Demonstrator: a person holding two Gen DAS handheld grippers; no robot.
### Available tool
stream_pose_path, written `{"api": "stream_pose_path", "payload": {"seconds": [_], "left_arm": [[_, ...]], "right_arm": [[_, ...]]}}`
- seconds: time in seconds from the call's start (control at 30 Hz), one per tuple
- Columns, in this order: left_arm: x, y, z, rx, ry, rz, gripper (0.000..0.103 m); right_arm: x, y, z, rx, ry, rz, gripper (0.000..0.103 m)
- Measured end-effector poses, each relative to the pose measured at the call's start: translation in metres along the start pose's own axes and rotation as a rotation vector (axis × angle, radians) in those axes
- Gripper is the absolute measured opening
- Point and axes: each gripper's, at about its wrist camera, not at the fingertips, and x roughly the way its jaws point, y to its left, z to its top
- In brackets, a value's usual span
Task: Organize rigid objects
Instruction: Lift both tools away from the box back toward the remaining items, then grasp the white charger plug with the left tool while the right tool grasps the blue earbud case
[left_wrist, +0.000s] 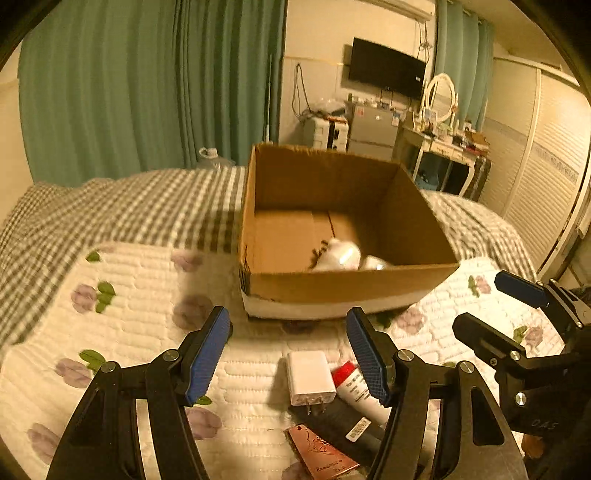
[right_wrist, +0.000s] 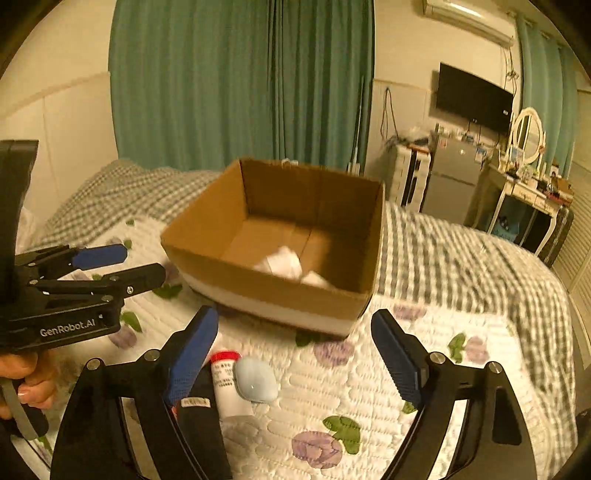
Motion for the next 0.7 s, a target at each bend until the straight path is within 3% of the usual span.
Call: {"api": "stream_pose_path", "payload": {"seconds": [0.3,0.43,0.53,0.7], "left_arm": [[0.039,0.000,-0.023,0.017,0.110,-0.012,0.067],[0.055,-0.001,-0.033,0.007,0.170,-0.040,0.067],[0.061,-0.001,-0.034,-0.002,0.189,-0.059,0.067],[0.071,-0.003,-0.038,0.006,0.222,-0.062,0.067]], "right_arm": [[0.042,0.005,-0.024,-0.007,0.091,0.022,0.084],[0.060,0.008,-0.036,-0.017,0.142,0.029,0.081],[0.076,0.008,-0.045,-0.016,0.195,0.045,0.070],[0.086,0.010,-0.051,-0.018,0.215,0.068,0.070]]}}
